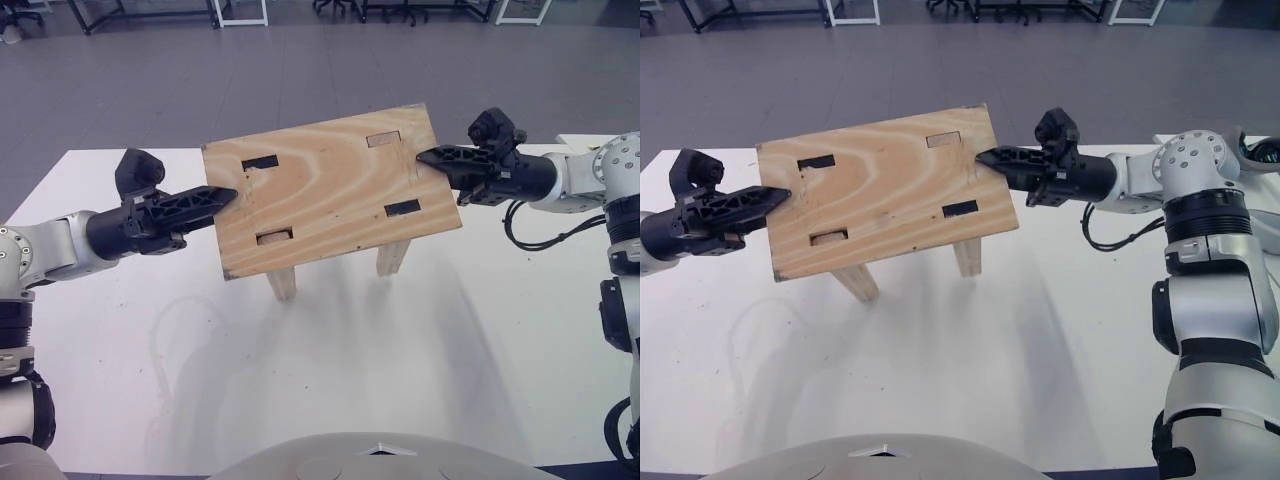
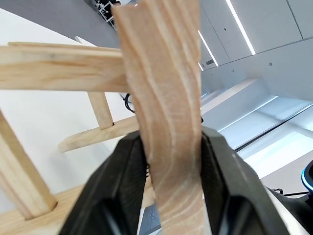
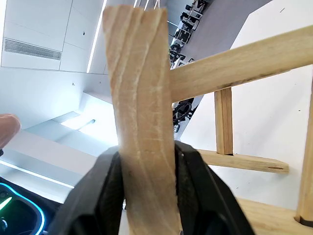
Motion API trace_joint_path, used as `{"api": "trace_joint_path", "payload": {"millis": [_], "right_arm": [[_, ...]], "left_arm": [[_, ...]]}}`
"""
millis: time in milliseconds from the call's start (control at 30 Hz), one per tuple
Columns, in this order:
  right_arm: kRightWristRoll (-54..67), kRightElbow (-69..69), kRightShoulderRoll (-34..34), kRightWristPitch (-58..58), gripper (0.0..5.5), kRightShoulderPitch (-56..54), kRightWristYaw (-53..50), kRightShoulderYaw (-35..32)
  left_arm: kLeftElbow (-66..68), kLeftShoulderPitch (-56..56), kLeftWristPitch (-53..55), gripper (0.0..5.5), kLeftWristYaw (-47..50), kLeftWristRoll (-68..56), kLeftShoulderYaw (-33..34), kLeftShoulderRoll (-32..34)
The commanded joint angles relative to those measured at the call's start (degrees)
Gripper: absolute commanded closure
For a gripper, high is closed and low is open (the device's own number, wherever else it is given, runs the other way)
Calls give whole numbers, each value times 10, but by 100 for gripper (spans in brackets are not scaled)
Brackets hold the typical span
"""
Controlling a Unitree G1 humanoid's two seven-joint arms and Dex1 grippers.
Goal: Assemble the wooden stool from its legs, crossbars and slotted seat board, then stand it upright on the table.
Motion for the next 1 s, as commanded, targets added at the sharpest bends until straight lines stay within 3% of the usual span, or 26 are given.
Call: {"api": "trace_joint_path", "payload": {"millis": [33, 300, 467, 600, 633, 667, 800, 1000], "right_arm": [[269, -28, -104, 46, 416, -148, 60, 211], [269, 41, -81, 46, 416, -179, 64, 369], [269, 35, -86, 46, 416, -113, 52, 401], [269, 66, -59, 45, 415, -47, -44, 296], [269, 61, -56, 45, 415, -30, -64, 270], [269, 61, -51, 45, 374, -16, -84, 247], [269, 109, -5, 44, 302, 22, -189, 136], [269, 77, 9, 30, 183, 95, -337, -32]], "left_arm": [[58, -49, 42, 405, 95, -67, -17, 0], [62, -34, 11, 408, 249, -67, -9, -61], [65, -52, 11, 408, 311, -67, 2, -92], [60, -44, 8, 407, 353, -67, 1, -105], [62, -43, 7, 370, 360, -67, 0, -107], [65, -42, 7, 341, 364, -67, -1, -109], [78, -34, 6, 274, 383, -67, 4, -111], [92, 0, 4, 158, 368, -65, 54, -58]]}}
